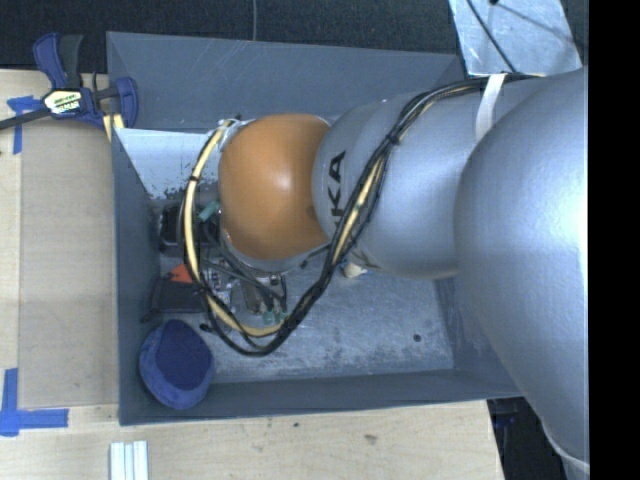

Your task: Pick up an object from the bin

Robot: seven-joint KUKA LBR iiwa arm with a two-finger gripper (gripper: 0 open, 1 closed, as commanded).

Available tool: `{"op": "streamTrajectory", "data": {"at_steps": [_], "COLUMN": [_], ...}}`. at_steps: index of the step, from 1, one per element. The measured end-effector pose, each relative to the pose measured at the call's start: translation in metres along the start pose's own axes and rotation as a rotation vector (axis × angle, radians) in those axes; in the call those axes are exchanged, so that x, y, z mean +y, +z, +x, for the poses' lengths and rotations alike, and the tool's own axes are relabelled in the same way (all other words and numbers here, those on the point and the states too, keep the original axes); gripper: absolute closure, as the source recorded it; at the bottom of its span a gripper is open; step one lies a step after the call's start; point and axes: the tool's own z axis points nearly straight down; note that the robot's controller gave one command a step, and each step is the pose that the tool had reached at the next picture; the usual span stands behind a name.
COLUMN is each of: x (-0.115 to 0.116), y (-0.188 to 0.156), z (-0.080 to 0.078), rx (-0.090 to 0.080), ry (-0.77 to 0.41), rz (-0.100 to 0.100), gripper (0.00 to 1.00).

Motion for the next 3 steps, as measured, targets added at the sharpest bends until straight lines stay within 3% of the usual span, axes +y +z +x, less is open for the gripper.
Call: {"op": "streamTrajectory", "data": {"at_steps": [1, 2, 3], "x": [0.015, 0.016, 0.007], "y": [0.015, -0.066, -0.002], "z": [0.018, -0.003, -0.036], "rx": [-0.005, -0.018, -0.003], "ry": [-0.415, -0.428, -0.15], "rz": [0.0, -0.001, 0.0], "gripper": [1.0, 1.0, 1.0]}}
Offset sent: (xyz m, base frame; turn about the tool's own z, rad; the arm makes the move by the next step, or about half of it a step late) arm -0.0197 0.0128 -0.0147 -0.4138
